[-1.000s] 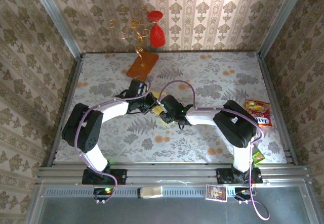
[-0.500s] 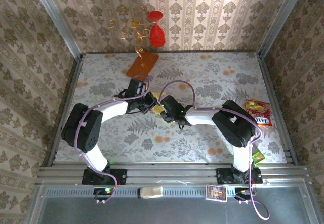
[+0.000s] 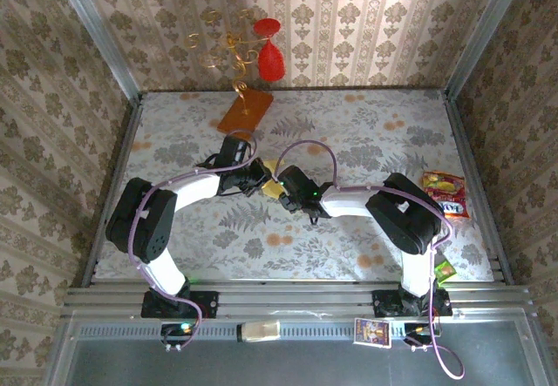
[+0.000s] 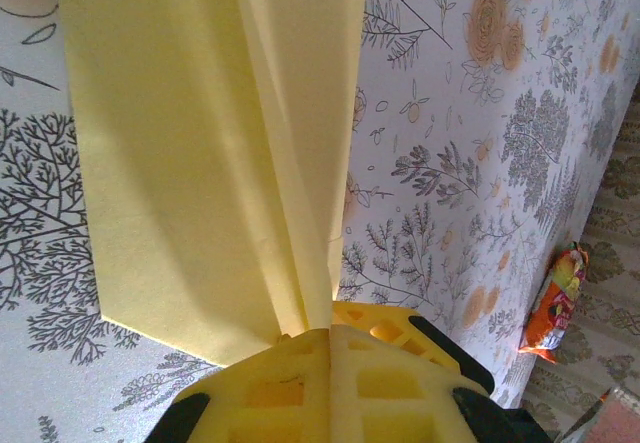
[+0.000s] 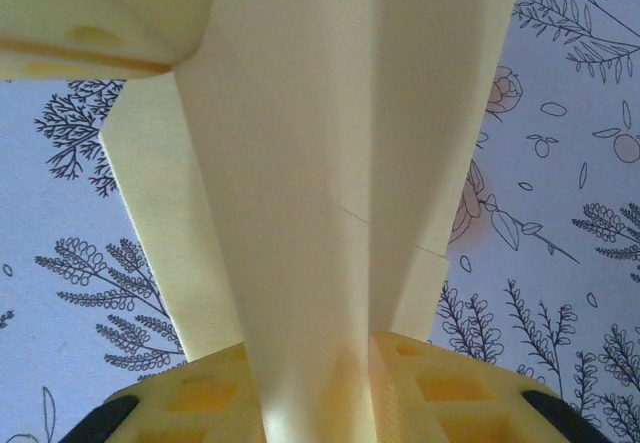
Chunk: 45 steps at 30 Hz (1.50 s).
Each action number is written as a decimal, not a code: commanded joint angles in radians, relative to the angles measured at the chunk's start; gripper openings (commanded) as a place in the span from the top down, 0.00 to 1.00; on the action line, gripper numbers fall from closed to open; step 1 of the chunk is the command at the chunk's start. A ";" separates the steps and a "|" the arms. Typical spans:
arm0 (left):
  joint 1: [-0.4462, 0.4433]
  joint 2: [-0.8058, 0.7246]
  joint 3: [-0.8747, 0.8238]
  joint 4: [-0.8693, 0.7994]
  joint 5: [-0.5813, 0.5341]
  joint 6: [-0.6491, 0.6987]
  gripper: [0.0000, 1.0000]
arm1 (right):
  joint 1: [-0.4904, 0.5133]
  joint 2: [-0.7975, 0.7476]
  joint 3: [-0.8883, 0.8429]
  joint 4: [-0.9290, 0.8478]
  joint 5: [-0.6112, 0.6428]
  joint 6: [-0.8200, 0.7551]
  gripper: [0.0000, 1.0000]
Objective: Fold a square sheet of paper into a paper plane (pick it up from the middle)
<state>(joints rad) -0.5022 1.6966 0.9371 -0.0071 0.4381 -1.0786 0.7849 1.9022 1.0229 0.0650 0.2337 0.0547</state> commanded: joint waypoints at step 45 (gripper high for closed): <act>0.053 0.044 -0.081 0.066 -0.010 0.050 0.78 | -0.046 -0.028 -0.099 0.014 -0.286 0.183 0.77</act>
<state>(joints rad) -0.4442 1.7103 0.8108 0.0315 0.4034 -1.0328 0.7376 1.8755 0.9405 0.1799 -0.0132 0.2207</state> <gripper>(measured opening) 0.221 0.227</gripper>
